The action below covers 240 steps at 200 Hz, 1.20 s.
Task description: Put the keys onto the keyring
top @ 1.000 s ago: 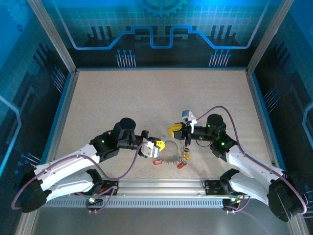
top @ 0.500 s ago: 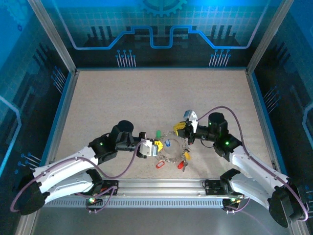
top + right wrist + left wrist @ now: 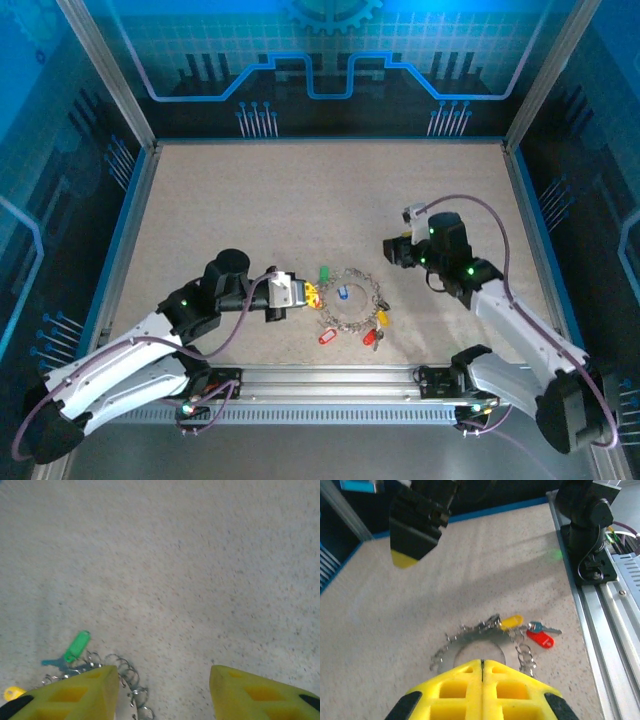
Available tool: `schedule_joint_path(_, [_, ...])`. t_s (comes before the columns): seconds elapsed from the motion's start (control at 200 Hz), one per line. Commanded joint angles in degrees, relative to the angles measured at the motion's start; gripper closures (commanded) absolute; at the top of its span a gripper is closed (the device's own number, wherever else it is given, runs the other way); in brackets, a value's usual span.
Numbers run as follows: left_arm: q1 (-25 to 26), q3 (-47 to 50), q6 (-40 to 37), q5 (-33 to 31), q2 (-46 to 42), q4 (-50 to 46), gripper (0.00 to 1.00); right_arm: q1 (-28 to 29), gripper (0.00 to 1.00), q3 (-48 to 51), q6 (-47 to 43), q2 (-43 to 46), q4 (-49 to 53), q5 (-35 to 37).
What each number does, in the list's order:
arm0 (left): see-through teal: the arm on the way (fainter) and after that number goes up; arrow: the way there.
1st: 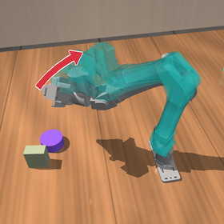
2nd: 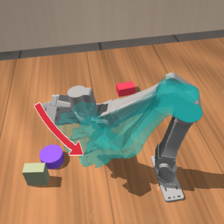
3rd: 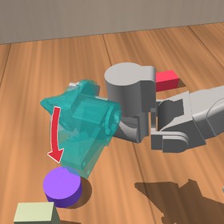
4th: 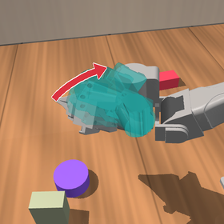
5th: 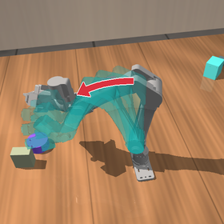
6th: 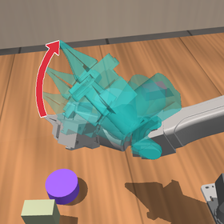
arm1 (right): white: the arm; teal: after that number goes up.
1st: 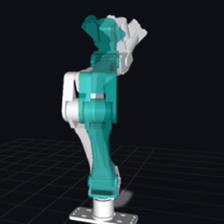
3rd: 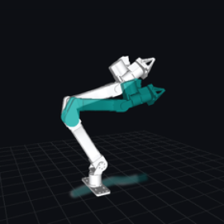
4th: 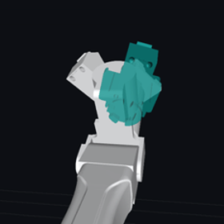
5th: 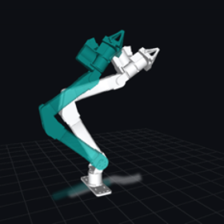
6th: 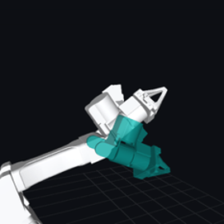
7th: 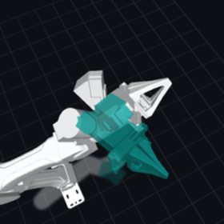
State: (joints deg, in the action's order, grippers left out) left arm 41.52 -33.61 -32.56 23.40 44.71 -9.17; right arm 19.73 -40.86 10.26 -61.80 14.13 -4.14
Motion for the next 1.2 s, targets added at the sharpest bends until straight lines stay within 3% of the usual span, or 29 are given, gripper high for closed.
schedule_joint_path(0.0, [-4.9, -2.6, 6.4, -1.5, -0.7, -7.1, 1.0, -0.2, 0.48, -1.6, -12.3, -2.8, 6.3, -2.6])
schedule_joint_path(0.085, [-10.3, -4.5, 14.0, -5.3, 0.7, -10.5, 1.0, -0.3, 0.44, 0.1, -19.3, -3.2, 3.3, -0.6])
schedule_joint_path(0.24, [-17.4, -12.1, 21.1, -7.6, 9.3, -24.3, 1.0, 2.9, 0.43, -1.0, -29.7, -7.2, 3.6, 6.8])
schedule_joint_path(0.3, [-18.3, -14.4, 20.9, -6.4, 12.5, -28.2, 1.0, 4.2, 0.44, -2.6, -35.9, -10.6, 6.1, 7.0])
schedule_joint_path(0.48, [-20.2, -16.5, 23.9, -10.7, 17.8, -32.6, 1.0, 5.5, 0.45, -5.5, -51.7, -18.8, 15.2, 4.0])
schedule_joint_path(0.595, [-22.2, -15.2, 23.8, -8.0, 18.6, -31.8, 1.0, 6.2, 0.47, -4.9, -58.3, -20.3, 13.4, -0.9])
schedule_joint_path(0.795, [-23.1, -11.0, 24.1, -3.5, 15.1, -25.8, 1.0, 8.9, 0.55, -6.2, -65.7, -23.4, 8.7, -1.2])
schedule_joint_path(0.915, [-23.1, -8.8, 24.1, -1.7, 11.9, -22.8, 1.0, 8.9, 0.55, -6.6, -69.0, -24.3, 6.5, -1.1])
schedule_joint_path(1.086, [-23.1, -5.7, 23.0, 2.2, 7.1, -19.2, 1.0, 8.2, 0.54, -8.7, -72.7, -26.8, 6.9, -2.1])
schedule_joint_path(1.196, [-23.0, -3.7, 22.8, 3.4, 4.2, -16.9, 1.0, 7.7, 0.59, -11.4, -75.0, -29.3, 9.3, -3.7])
